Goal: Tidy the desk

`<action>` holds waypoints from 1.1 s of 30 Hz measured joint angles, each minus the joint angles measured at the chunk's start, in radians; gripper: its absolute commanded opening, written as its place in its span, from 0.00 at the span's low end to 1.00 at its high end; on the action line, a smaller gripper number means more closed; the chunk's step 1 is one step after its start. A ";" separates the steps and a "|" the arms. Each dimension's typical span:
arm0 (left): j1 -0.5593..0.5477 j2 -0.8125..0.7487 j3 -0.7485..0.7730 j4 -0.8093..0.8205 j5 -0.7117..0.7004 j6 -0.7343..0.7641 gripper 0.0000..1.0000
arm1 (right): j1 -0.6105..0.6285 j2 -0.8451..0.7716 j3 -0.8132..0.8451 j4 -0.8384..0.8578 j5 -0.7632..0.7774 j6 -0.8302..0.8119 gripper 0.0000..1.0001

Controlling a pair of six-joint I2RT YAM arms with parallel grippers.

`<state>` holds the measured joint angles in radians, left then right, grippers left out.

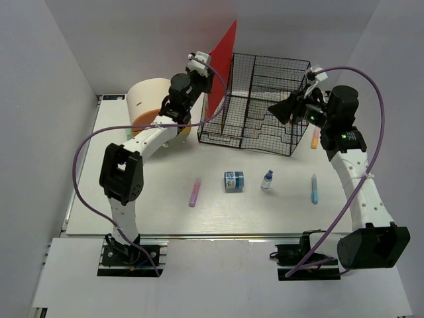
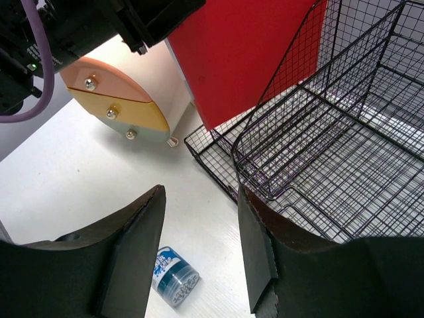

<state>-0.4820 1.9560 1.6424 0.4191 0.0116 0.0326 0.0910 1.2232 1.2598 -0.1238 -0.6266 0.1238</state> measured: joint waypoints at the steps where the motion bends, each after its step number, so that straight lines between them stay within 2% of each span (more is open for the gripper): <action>1: 0.003 0.000 0.000 0.008 0.001 0.000 0.00 | 0.000 0.000 0.000 0.000 -0.001 0.000 0.53; 15: 0.038 0.008 -0.125 0.204 0.048 -0.007 0.00 | -0.007 0.000 -0.015 0.002 -0.005 0.001 0.53; 33: 0.047 0.040 -0.130 0.265 0.076 -0.015 0.00 | -0.012 0.000 -0.015 0.014 -0.010 0.001 0.53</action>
<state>-0.4355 1.9965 1.5127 0.6842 0.0872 0.0177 0.0788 1.2228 1.2449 -0.1097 -0.6361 0.1249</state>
